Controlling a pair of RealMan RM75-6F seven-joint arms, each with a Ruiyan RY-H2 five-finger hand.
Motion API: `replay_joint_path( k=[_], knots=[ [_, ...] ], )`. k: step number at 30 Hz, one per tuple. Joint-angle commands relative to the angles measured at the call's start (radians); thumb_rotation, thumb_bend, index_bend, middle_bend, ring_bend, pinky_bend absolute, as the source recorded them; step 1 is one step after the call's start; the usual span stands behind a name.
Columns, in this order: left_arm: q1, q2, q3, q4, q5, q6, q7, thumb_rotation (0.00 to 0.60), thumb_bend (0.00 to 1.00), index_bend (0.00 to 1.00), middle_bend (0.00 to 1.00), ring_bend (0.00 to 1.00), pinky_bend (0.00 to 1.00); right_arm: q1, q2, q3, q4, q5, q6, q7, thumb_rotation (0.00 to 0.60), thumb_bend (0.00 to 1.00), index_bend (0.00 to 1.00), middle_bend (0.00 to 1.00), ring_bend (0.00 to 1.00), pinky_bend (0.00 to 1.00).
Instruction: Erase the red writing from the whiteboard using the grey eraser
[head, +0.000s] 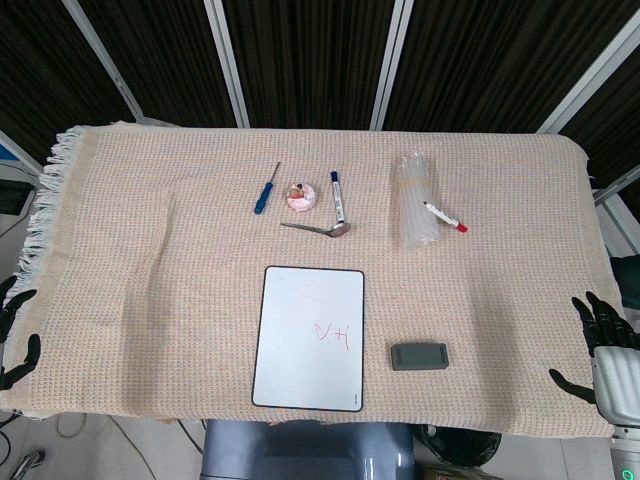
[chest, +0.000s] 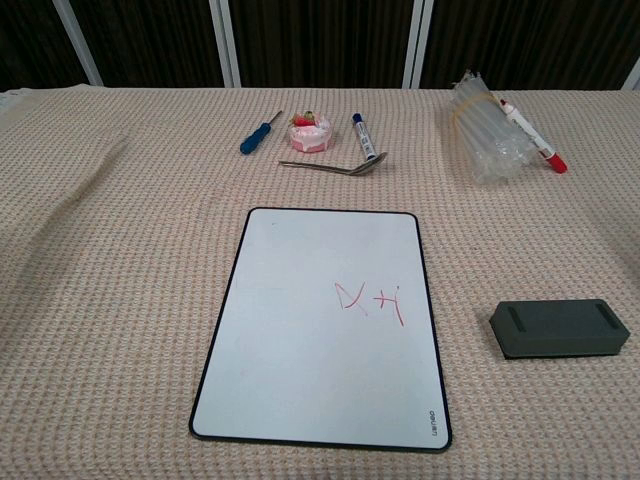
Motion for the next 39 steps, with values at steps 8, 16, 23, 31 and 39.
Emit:
replay_joint_path(
  k=[8, 16, 23, 31, 39],
  knots=[
    [0.002, 0.003, -0.001, -0.002, -0.003, 0.001, -0.002, 0.6, 0.49, 0.16, 0.01, 0.0, 0.04, -0.001, 0.001, 0.0, -0.001, -0.001, 0.002, 0.002, 0.6, 0.04, 0.0, 0.02, 0.06, 0.16],
    [0.002, 0.001, 0.0, -0.001, -0.001, 0.001, 0.0, 0.6, 0.49, 0.16, 0.01, 0.0, 0.04, -0.001, 0.003, 0.0, -0.001, -0.001, 0.003, 0.005, 0.6, 0.04, 0.0, 0.02, 0.06, 0.16],
    [0.002, 0.0, 0.0, -0.001, 0.0, 0.001, 0.002, 0.6, 0.49, 0.16, 0.01, 0.0, 0.04, 0.0, 0.011, -0.01, -0.008, -0.008, -0.01, 0.023, 0.6, 0.04, 0.0, 0.02, 0.06, 0.16],
    [0.003, -0.002, -0.002, -0.006, -0.003, 0.004, -0.001, 0.6, 0.49, 0.16, 0.01, 0.0, 0.04, 0.013, 0.065, -0.055, -0.053, -0.041, -0.08, 0.091, 0.6, 0.04, 0.0, 0.06, 0.06, 0.16],
    [0.001, -0.005, -0.002, -0.005, -0.006, -0.001, 0.004, 0.6, 0.49, 0.16, 0.01, 0.0, 0.04, 0.114, 0.146, -0.087, -0.097, -0.072, -0.277, 0.141, 0.6, 0.04, 0.0, 0.12, 0.12, 0.17]
  ],
)
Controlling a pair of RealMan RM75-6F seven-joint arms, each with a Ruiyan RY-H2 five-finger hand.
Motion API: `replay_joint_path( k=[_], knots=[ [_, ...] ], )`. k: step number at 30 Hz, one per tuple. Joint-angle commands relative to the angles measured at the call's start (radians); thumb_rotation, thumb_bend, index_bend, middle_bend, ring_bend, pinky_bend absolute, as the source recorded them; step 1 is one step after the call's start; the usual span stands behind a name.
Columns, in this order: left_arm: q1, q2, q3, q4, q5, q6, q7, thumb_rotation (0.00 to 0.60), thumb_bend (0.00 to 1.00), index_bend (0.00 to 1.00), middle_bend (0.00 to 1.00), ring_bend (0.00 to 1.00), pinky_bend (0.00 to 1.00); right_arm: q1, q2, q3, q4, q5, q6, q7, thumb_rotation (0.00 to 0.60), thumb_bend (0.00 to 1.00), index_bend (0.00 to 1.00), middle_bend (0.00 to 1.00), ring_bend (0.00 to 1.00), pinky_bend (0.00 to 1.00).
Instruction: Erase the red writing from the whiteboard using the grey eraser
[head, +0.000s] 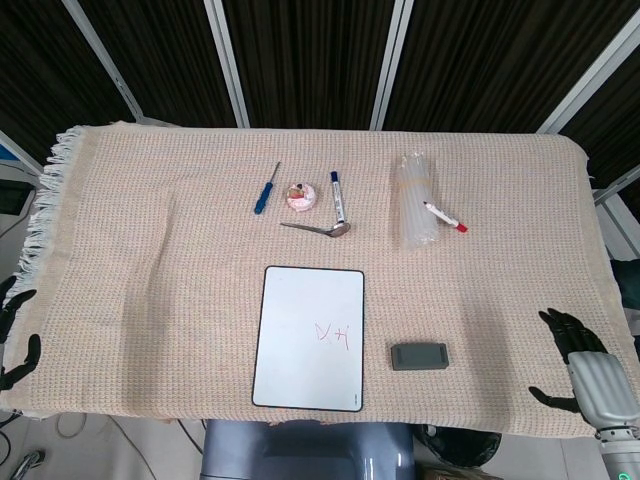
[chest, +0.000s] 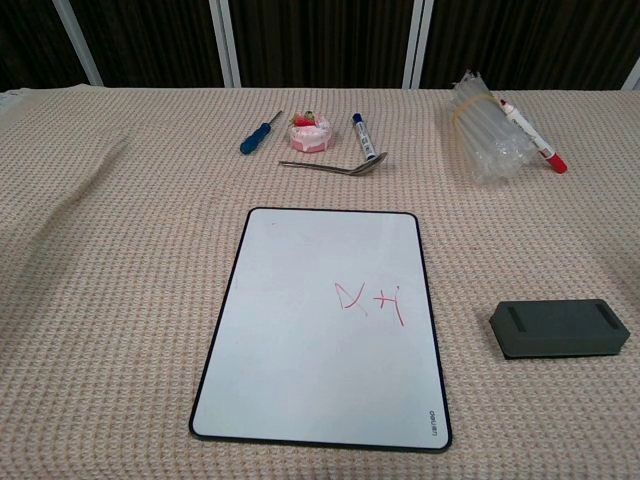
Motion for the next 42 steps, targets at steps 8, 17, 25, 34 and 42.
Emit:
replay_joint_path(
  k=[8, 17, 25, 34, 42],
  knots=[
    [-0.001, -0.002, 0.0, 0.0, -0.003, -0.004, 0.006, 0.6, 0.49, 0.16, 0.01, 0.0, 0.04, 0.19, 0.017, 0.023, -0.046, 0.045, -0.295, 0.004, 0.6, 0.05, 0.06, 0.18, 0.18, 0.23],
    [-0.002, 0.002, -0.004, -0.002, -0.015, -0.01, 0.002, 0.6, 0.49, 0.16, 0.01, 0.0, 0.04, 0.304, -0.077, 0.057, -0.048, 0.159, -0.459, -0.11, 0.6, 0.09, 0.13, 0.24, 0.23, 0.26],
    [-0.004, 0.007, -0.006, -0.005, -0.021, -0.014, -0.002, 0.6, 0.49, 0.16, 0.01, 0.0, 0.04, 0.34, -0.156, 0.056, -0.029, 0.213, -0.489, -0.208, 0.6, 0.14, 0.25, 0.31, 0.29, 0.32],
    [-0.004, 0.006, -0.007, -0.005, -0.025, -0.017, 0.0, 0.6, 0.49, 0.16, 0.01, 0.0, 0.04, 0.353, -0.208, 0.043, -0.014, 0.248, -0.482, -0.283, 0.6, 0.18, 0.31, 0.36, 0.34, 0.37],
    [-0.004, 0.006, -0.007, -0.006, -0.025, -0.016, 0.001, 0.6, 0.49, 0.16, 0.01, 0.0, 0.04, 0.362, -0.256, 0.04, 0.008, 0.281, -0.465, -0.343, 0.6, 0.22, 0.34, 0.38, 0.36, 0.4]
  ],
)
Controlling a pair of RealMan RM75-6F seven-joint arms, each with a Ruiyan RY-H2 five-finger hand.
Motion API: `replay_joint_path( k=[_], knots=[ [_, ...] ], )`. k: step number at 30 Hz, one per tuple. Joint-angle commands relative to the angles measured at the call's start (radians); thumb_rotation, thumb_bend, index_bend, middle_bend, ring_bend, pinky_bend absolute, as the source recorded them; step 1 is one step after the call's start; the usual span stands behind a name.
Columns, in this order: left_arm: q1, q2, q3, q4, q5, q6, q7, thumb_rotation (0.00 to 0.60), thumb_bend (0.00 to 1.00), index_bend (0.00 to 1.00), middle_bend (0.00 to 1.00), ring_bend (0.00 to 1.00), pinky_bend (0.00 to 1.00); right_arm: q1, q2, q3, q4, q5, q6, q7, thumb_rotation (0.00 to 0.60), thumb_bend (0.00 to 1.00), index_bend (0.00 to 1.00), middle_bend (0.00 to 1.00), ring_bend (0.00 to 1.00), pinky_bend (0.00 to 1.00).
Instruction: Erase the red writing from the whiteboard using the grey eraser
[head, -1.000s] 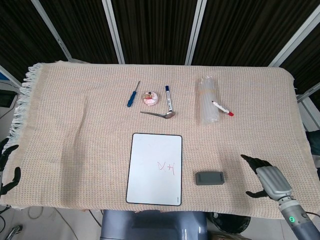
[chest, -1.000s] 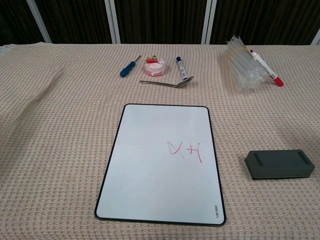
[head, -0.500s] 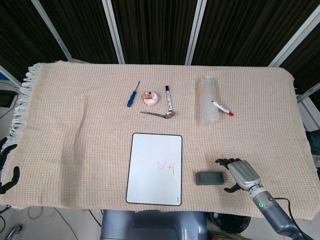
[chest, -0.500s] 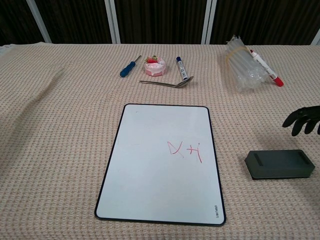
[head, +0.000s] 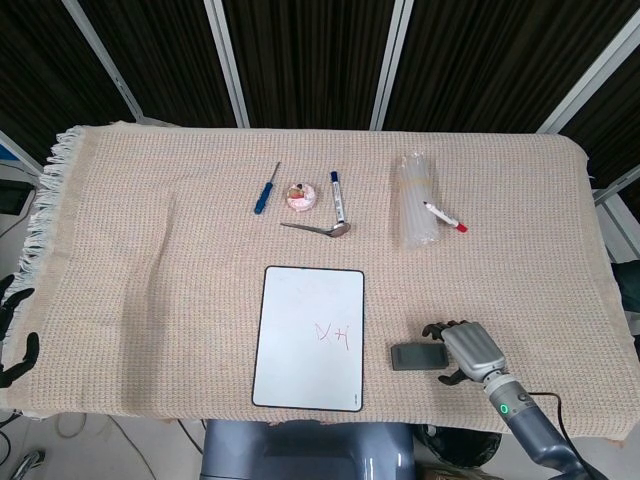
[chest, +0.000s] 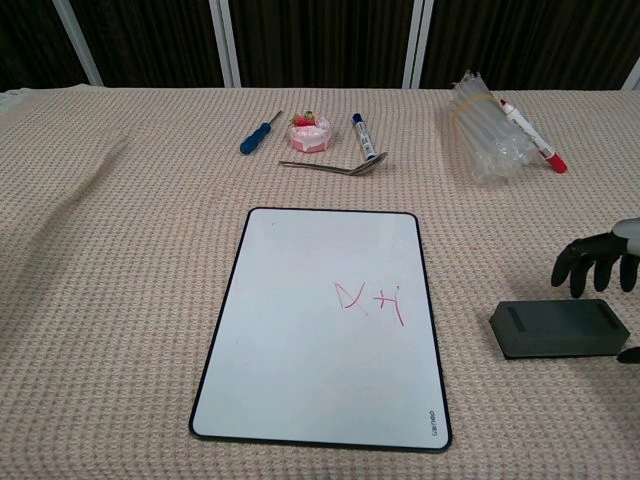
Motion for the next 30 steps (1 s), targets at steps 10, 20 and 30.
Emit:
replay_joint_path(
  k=[10, 20, 30],
  knots=[
    [-0.001, 0.003, -0.001, -0.001, -0.005, -0.003, -0.001, 0.6, 0.49, 0.17, 0.01, 0.0, 0.04, 0.024, -0.052, -0.005, 0.011, 0.045, 0.001, -0.06, 0.6, 0.27, 0.37, 0.4, 0.38, 0.42],
    [-0.002, 0.004, -0.002, -0.003, -0.007, -0.005, -0.001, 0.6, 0.49, 0.17, 0.01, 0.0, 0.04, 0.051, -0.076, -0.002, 0.005, 0.079, -0.007, -0.104, 0.6, 0.29, 0.4, 0.41, 0.39, 0.43],
    [-0.002, 0.005, -0.003, -0.003, -0.009, -0.006, -0.001, 0.6, 0.49, 0.17, 0.01, 0.0, 0.04, 0.071, -0.096, -0.007, -0.007, 0.114, -0.006, -0.148, 0.6, 0.36, 0.45, 0.43, 0.41, 0.45]
  ],
)
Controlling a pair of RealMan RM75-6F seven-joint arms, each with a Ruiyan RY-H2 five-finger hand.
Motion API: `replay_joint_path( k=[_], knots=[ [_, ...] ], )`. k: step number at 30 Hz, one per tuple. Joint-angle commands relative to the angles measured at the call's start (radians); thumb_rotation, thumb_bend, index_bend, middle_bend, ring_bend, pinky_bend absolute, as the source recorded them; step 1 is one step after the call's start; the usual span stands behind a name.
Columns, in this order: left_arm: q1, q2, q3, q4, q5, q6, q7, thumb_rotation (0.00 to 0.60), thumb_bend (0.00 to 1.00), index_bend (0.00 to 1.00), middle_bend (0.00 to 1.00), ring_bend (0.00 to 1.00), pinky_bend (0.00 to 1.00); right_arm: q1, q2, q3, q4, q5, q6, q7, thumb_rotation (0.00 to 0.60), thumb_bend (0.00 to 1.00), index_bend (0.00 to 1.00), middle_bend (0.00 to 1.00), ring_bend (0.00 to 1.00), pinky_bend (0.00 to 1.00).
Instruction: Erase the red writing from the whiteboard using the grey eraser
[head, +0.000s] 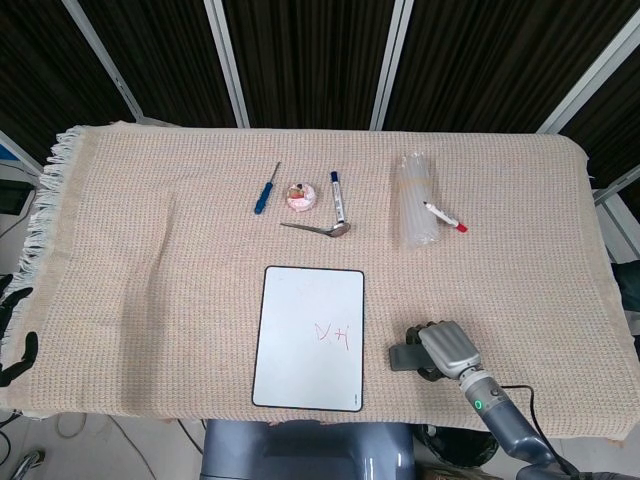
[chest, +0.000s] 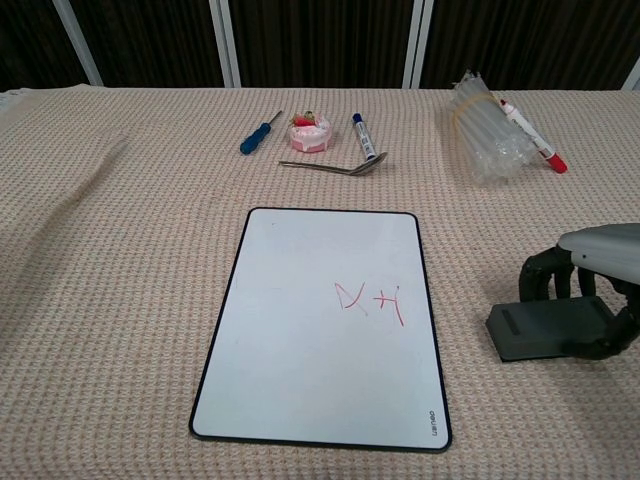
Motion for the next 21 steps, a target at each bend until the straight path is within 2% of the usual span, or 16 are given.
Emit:
replay_joint_path(
  k=[1, 10, 17, 21],
  knots=[
    [0.0, 0.0, 0.0, 0.0, 0.0, 0.0, 0.0, 0.6, 0.49, 0.17, 0.01, 0.0, 0.04, 0.006, -0.006, -0.002, -0.001, 0.012, 0.0, -0.01, 0.6, 0.38, 0.46, 0.44, 0.42, 0.46],
    [0.0, 0.001, 0.0, -0.001, -0.001, -0.002, -0.002, 0.6, 0.49, 0.17, 0.01, 0.0, 0.04, 0.021, -0.006, 0.014, -0.026, 0.037, 0.014, -0.017, 0.6, 0.41, 0.48, 0.45, 0.44, 0.47],
    [-0.001, 0.0, 0.001, -0.003, 0.001, -0.002, -0.002, 0.6, 0.49, 0.17, 0.01, 0.0, 0.04, 0.068, 0.002, 0.07, -0.072, 0.056, 0.001, -0.012, 0.6, 0.41, 0.48, 0.46, 0.45, 0.49],
    [0.0, 0.001, 0.001, -0.005, 0.002, -0.001, -0.005, 0.6, 0.49, 0.17, 0.01, 0.0, 0.04, 0.127, -0.018, 0.116, -0.076, 0.114, -0.023, -0.053, 0.6, 0.41, 0.48, 0.46, 0.46, 0.5]
  ],
)
